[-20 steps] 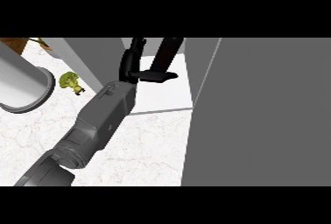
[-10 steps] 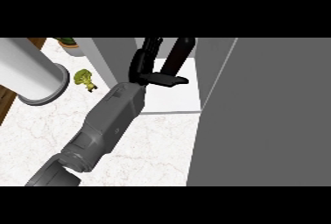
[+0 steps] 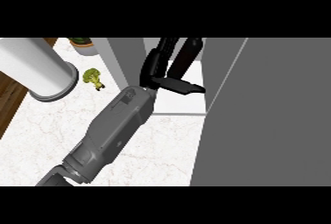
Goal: Pick up the wine, place it into the cabinet and close the cabinet
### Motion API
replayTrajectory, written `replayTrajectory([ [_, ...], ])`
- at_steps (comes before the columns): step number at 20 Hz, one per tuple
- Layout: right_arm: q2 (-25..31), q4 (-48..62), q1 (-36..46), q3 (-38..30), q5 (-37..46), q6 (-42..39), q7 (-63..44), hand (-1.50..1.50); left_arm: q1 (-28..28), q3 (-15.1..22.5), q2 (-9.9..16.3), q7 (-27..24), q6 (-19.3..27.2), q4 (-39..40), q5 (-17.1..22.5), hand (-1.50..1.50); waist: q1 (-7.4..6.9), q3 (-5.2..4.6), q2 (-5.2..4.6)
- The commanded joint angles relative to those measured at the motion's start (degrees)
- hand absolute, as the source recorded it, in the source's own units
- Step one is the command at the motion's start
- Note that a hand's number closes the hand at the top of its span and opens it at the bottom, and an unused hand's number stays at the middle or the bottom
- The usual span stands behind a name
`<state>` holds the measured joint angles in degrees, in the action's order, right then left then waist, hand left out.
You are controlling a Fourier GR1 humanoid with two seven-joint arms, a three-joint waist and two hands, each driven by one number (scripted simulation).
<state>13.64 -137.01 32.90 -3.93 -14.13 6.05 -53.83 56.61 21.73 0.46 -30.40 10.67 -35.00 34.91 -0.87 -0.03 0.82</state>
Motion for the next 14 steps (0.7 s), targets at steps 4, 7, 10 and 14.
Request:
replayTrajectory([
  [4, 1.4, -4.2, 1.4, 0.0, -0.4, 1.7, -4.0, -1.50, -10.4, 7.7, -0.2, 10.5, 8.9, -22.9, -1.5, -1.50, -0.46, 0.01, 0.16],
  [7, -1.2, -2.7, -0.8, 4.4, 3.4, 1.2, 1.0, -1.50, -15.1, 12.8, -0.5, 11.8, 17.3, -32.4, -1.7, -1.50, -0.04, 0.02, -0.23],
  [10, 1.6, -1.8, 3.1, 1.0, -0.2, 1.0, -2.2, -1.50, -18.8, 16.0, -0.4, 14.2, 24.7, -42.1, -3.5, -1.50, -0.17, 0.02, -0.06],
  [14, 1.2, -3.2, 0.6, 1.7, 0.7, 1.0, -1.2, -1.50, -27.5, 18.9, -0.4, 10.2, 26.1, -46.6, -3.0, -1.50, 0.73, 0.02, -0.52],
])
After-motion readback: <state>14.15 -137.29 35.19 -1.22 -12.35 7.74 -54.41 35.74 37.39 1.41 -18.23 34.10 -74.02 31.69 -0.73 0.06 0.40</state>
